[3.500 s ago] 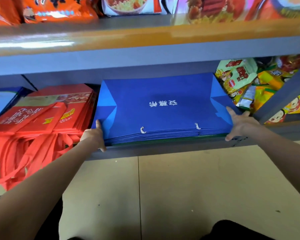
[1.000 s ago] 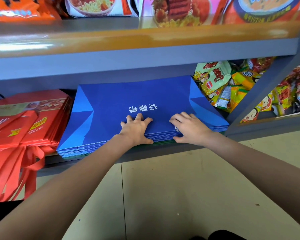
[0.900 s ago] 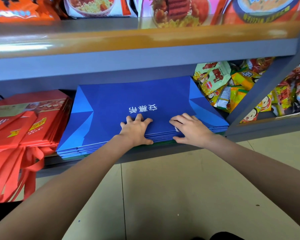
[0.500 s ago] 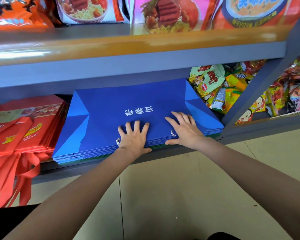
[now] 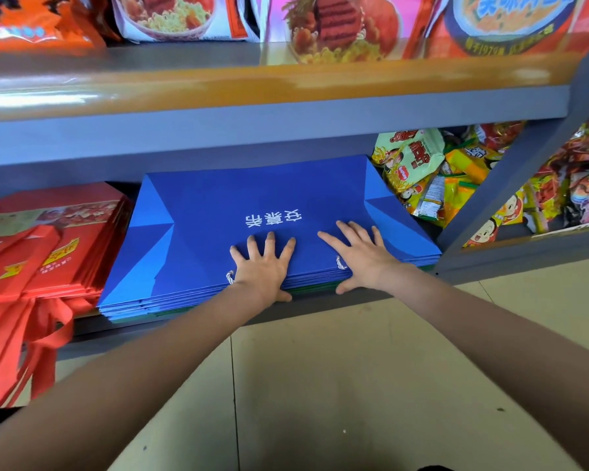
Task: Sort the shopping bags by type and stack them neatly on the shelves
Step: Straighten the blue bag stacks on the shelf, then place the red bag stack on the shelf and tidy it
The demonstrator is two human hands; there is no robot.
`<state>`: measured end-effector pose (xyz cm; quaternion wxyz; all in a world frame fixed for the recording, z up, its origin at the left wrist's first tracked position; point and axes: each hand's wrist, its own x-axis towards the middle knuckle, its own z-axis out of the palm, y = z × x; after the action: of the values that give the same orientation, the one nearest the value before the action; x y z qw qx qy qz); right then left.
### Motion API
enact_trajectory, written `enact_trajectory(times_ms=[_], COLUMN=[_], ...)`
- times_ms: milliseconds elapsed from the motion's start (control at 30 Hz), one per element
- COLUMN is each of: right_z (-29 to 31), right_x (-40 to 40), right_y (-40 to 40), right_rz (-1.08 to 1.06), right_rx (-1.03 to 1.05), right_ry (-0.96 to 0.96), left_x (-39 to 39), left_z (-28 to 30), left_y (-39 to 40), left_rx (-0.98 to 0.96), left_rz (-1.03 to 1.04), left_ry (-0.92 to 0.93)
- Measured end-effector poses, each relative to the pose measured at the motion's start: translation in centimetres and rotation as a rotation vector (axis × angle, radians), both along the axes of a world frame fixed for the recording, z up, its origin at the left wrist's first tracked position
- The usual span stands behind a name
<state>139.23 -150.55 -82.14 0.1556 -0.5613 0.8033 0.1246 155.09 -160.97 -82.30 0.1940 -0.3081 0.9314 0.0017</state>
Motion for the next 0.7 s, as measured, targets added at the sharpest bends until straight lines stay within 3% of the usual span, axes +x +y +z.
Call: enact_trajectory(times_ms=[100, 233, 467, 700], right_z=[2.3, 4.6, 3.7, 4.4], right_x=[-1.3, -1.4, 1.1, 9.8], right_y=[-1.1, -3.3, -9.5, -15.7], right_rz=[0.072, 0.148, 0.197, 0.277], right_rx=[0.101, 0.053, -0.055, -0.071], right_ry=[-0.083, -0.195, -0.416, -0.439], left_x=[0.2, 1.7, 9.5, 20.4], left_z=[1.2, 2.8, 3.7, 6.0], left_y=[-1.1, -2.9, -8.6, -12.7], left_rx=[0.155, 0.301, 0.099, -0.014], left_rz=[-0.025, -0.027, 0.115, 0.217], left_ry=[0.063, 0.315, 0.268, 0.261])
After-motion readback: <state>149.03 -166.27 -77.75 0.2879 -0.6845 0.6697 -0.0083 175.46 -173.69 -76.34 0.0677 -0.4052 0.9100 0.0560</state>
